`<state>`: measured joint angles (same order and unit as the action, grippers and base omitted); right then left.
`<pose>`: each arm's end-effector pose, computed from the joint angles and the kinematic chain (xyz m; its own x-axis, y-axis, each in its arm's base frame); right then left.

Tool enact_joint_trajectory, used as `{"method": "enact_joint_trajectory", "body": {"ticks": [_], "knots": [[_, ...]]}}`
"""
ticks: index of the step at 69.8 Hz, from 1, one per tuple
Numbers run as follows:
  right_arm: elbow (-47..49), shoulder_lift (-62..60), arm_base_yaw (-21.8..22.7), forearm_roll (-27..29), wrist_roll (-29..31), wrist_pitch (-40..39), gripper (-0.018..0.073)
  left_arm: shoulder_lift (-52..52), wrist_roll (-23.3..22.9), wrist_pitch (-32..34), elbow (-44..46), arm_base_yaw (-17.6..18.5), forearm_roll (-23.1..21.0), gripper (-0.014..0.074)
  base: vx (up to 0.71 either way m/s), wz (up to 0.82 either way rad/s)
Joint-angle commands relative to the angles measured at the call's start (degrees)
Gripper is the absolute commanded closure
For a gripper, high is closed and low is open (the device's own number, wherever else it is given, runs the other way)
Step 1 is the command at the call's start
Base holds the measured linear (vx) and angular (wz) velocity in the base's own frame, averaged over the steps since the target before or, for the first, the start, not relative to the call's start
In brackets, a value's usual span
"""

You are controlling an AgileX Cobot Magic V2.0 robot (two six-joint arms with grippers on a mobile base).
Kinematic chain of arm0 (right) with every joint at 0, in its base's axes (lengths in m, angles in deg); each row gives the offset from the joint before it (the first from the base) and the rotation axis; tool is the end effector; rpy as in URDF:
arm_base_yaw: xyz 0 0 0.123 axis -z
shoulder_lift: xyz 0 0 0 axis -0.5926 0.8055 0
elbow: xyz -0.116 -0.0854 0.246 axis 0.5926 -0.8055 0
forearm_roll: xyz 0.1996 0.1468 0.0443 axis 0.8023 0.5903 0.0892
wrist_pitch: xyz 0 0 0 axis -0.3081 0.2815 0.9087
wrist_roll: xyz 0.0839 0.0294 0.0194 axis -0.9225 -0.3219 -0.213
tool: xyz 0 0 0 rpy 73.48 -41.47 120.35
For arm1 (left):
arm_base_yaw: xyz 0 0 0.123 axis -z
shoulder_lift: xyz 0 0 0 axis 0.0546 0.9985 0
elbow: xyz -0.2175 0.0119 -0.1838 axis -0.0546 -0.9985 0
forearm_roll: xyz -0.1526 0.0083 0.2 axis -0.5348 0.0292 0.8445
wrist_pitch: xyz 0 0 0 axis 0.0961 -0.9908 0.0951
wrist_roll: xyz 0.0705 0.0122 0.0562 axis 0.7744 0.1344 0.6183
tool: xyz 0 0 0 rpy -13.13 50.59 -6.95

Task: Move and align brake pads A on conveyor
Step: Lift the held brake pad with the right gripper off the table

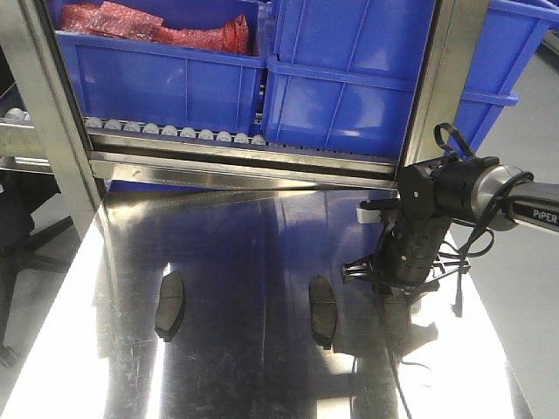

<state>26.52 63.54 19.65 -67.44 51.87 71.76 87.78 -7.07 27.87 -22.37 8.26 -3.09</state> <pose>0.3722 0.1094 0.1571 -0.9922 -0.0913 -0.0848 -0.0912 0.9958 -0.0058 0.1137 -0.0134 0.3460 -0.6816 0.0198 -0.7315 0.0445 0.9989 -0.0144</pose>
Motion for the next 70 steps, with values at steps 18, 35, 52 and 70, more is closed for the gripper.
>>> {"method": "enact_joint_trajectory", "body": {"ticks": [18, 35, 52, 70], "knots": [[1.3, -4.3, 0.3, 1.0, 4.2, 0.0, 0.0568, -0.2, -0.5, 4.2, 1.7, 0.3, 0.5, 0.0602, 0.0, 0.0], [1.3, -12.9, 0.3, 1.6, 5.6, -0.7, 0.0567, -0.2, -0.5, 4.2, 1.7, 0.3, 0.5, 0.0602, 0.0, 0.0], [-2.1, -27.6, 0.3, 1.6, 7.6, -3.4, 0.0567, -0.2, -0.5, 4.2, 1.7, 0.3, 0.5, 0.0602, 0.0, 0.0], [-14.5, -46.5, 0.3, 2.0, 7.6, -10.6, 0.0567, -0.2, -0.5, 4.2, 1.7, 0.3, 0.5, 0.0602, 0.0, 0.0]]}}
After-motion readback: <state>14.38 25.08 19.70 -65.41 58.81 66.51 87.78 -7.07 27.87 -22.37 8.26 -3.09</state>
